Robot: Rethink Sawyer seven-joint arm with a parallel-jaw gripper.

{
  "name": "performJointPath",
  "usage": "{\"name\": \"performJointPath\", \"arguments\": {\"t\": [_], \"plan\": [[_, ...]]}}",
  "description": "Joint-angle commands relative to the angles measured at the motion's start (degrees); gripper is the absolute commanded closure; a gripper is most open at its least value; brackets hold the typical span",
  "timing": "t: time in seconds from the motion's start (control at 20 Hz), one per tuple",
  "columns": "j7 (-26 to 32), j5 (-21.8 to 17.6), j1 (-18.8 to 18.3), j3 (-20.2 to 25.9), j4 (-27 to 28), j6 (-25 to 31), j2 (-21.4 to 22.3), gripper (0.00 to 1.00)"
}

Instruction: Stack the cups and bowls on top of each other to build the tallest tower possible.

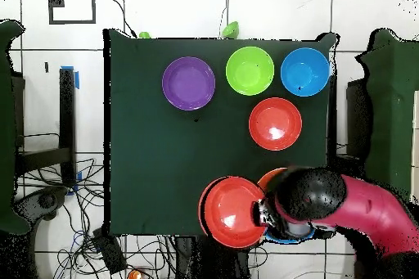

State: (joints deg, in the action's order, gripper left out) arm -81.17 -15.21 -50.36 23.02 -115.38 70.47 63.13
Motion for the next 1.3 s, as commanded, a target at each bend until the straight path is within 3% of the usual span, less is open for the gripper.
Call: {"name": "performJointPath", "arguments": {"t": [0.05, 0.25, 0.45, 0.7, 1.0, 1.2, 1.3], "plan": [[31.5, -4.0, -9.0, 11.0, -8.0, -11.3, -4.5, 1.00], [33.4, -5.5, -14.6, 14.9, -8.5, -12.1, -6.3, 1.00], [37.0, -6.7, -19.5, 17.5, -6.9, -8.3, -7.7, 1.00], [39.9, -0.5, -24.1, 23.4, -7.7, -1.7, -3.8, 1.00], [40.6, 5.6, -29.3, 31.7, -9.8, -1.8, -4.6, 1.00], [39.9, 6.0, -32.2, 35.7, -9.6, -0.7, -6.7, 1.00], [39.6, 3.5, -32.7, 36.2, -8.5, -1.1, -9.5, 1.00]]}}
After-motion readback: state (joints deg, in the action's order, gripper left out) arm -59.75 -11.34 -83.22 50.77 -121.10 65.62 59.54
